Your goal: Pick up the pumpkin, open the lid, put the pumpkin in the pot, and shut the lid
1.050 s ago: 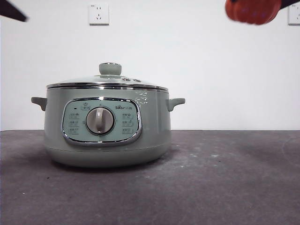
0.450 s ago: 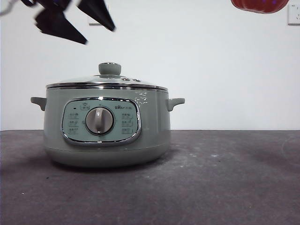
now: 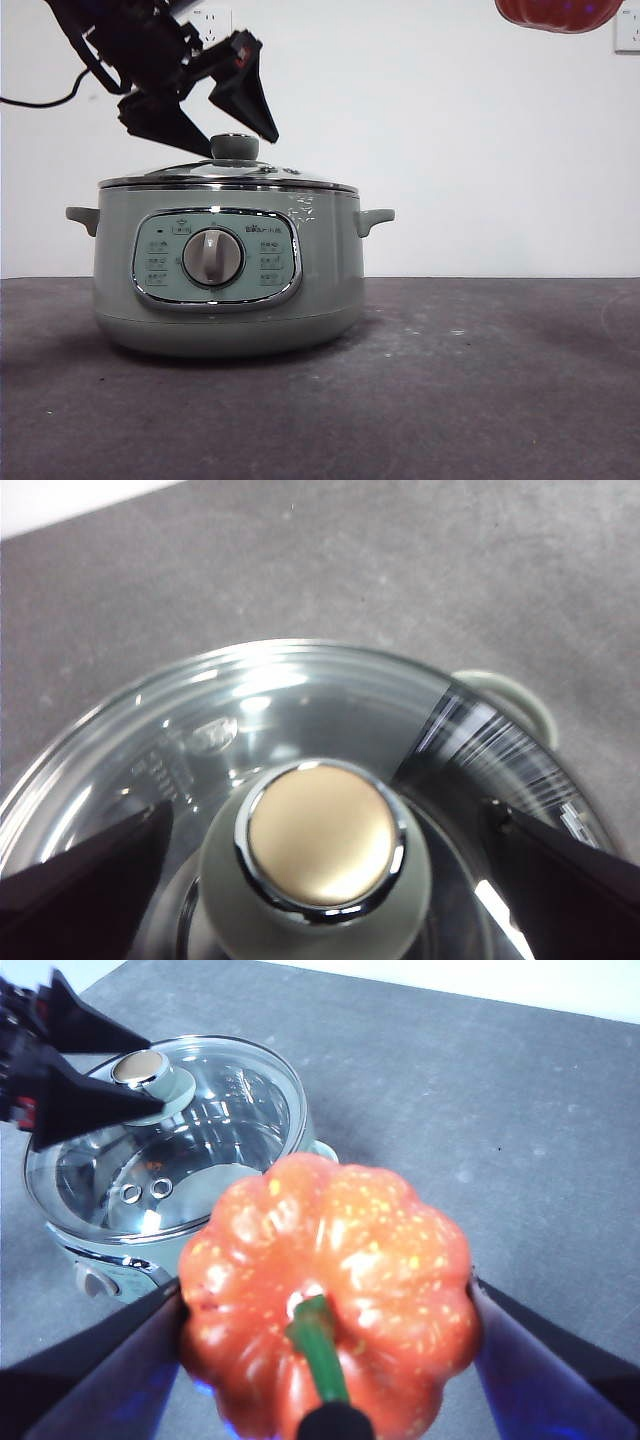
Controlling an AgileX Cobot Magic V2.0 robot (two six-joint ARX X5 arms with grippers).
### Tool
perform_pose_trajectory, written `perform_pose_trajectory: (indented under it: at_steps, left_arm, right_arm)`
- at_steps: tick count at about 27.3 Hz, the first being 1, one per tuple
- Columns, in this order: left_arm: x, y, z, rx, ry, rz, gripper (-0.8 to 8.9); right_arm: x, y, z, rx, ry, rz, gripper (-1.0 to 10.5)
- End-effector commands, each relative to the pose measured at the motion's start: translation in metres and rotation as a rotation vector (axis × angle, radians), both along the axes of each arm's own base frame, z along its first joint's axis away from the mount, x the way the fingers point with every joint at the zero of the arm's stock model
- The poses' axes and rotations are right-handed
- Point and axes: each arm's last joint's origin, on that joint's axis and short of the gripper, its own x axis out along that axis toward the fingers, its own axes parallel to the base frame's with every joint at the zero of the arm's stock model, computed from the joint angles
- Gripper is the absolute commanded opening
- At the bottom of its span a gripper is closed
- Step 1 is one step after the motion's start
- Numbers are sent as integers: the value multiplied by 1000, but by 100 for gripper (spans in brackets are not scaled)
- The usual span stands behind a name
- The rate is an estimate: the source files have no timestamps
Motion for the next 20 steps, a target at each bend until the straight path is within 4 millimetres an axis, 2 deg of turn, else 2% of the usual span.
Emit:
perform_pose_trajectory:
  at_steps: [1,2,6,8,9,11,13,20]
  left_arm:
    - [1,-2,-1,17,-18,6,779]
    - [1,-2,-1,16,-19,5,737]
    - [-1,-2,-2,21,-2,-1,270]
    - [-2,-3,-3,27,13,-5,149]
    - [-2,-3,-4,29,19,-4,115]
    - [-2,-3,-4,29,19,-5,109]
    - [-2,-3,-4,29,19,-5,-3]
    - [-3,-3,-1,22,6,-4,-8]
  right_arm:
    - [0,0,0,11,1,-3,-10]
    - [0,0,0,10,1,-3,-10]
    - [0,0,0,11,0,-3,-10]
    - [0,0,0,9,0,-5,-10]
    - [0,0,0,9,0,-5,-10]
    - [0,0,0,10,0,-5,-10]
    - [0,0,0,10,0,-5,-10]
    - [0,0,0,11,1,-3,-10]
